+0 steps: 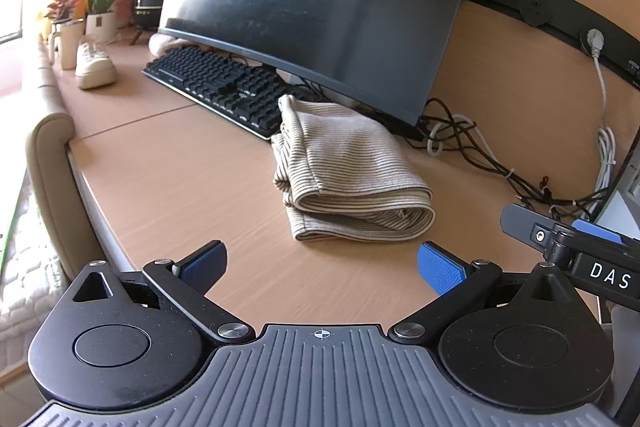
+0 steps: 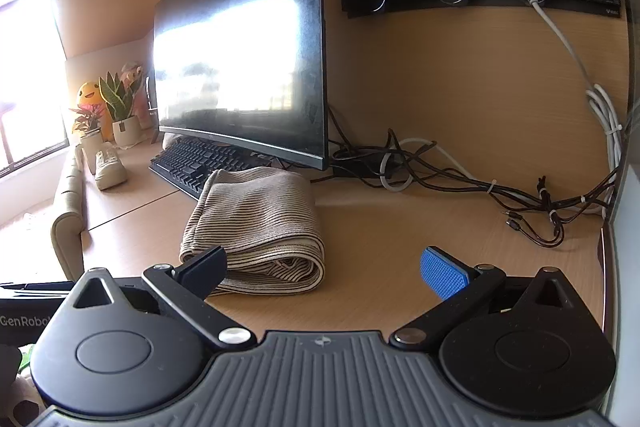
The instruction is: Fold clothes
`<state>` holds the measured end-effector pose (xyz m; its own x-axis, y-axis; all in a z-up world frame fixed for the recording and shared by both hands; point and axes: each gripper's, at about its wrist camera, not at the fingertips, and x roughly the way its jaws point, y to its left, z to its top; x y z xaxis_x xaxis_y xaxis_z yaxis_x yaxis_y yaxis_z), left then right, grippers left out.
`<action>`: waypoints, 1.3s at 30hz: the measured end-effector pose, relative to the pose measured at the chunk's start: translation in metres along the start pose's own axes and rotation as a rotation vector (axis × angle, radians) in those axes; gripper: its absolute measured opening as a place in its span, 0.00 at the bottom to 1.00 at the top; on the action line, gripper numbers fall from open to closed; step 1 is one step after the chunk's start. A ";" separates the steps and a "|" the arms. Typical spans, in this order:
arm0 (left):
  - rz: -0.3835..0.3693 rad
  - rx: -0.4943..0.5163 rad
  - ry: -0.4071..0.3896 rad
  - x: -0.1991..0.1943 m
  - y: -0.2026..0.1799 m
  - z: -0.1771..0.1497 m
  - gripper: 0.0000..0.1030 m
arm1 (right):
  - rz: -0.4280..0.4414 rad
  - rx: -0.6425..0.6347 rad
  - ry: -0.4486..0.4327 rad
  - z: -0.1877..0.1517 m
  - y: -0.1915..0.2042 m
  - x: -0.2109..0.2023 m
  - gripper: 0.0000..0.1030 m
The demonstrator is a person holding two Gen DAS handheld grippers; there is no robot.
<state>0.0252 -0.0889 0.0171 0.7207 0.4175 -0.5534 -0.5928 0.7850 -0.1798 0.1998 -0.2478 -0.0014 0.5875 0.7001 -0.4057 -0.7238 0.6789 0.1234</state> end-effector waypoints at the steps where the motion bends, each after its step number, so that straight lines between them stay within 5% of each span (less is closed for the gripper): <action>1: 0.000 0.000 0.000 0.000 0.000 0.000 1.00 | 0.000 0.001 0.001 0.000 0.000 0.000 1.00; 39: 0.007 -0.005 -0.006 -0.003 0.005 -0.002 1.00 | 0.012 -0.008 0.013 -0.003 0.002 0.001 1.00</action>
<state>0.0193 -0.0867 0.0164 0.7185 0.4257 -0.5500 -0.5996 0.7798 -0.1797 0.1978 -0.2466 -0.0043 0.5743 0.7051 -0.4160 -0.7333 0.6690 0.1214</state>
